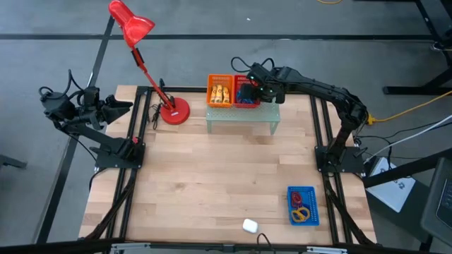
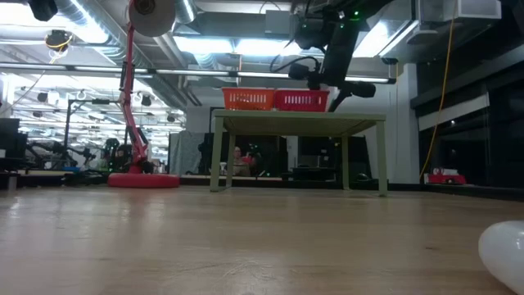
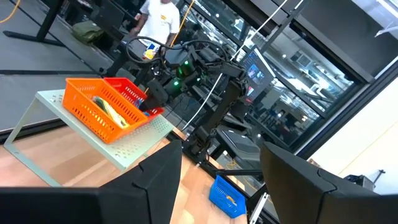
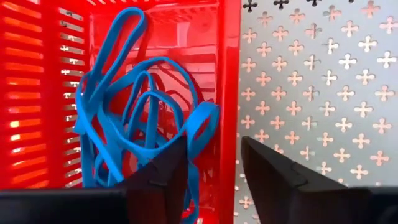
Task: Pick & Place Office Desk Supplies
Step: Put the red bin on the shelf
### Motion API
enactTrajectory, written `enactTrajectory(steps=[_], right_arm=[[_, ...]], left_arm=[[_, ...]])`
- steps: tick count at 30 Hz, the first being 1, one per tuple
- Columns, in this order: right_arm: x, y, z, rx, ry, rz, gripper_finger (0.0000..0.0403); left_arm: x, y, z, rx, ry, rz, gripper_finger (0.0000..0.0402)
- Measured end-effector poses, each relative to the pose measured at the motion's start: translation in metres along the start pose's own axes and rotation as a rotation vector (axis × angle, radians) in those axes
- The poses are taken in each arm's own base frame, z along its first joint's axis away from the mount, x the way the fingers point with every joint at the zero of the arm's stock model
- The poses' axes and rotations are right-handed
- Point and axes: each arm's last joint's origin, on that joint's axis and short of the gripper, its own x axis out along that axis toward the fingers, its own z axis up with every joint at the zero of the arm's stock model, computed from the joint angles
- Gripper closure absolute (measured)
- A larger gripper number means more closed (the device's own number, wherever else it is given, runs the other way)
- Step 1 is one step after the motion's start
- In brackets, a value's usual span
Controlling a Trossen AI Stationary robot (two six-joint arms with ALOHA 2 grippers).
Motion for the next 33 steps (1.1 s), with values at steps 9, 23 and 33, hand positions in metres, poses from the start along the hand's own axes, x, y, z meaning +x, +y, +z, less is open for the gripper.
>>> enactTrajectory(steps=[9, 23, 33], right_arm=[[-0.032, 0.003, 0.008, -0.011, -0.057, 0.006, 0.0219], [-0.124, 0.006, 0.024, -0.034, -0.178, 0.060, 0.0218], [-0.110, 0.024, 0.020, -0.025, -0.203, 0.155, 0.0218]], left_arm=[[0.000, 0.000, 0.000, -0.005, 0.000, 0.000, 0.0185], [0.000, 0.000, 0.000, 0.002, 0.000, 0.000, 0.0185], [0.000, 0.000, 0.000, 0.018, -0.001, 0.000, 0.0185]])
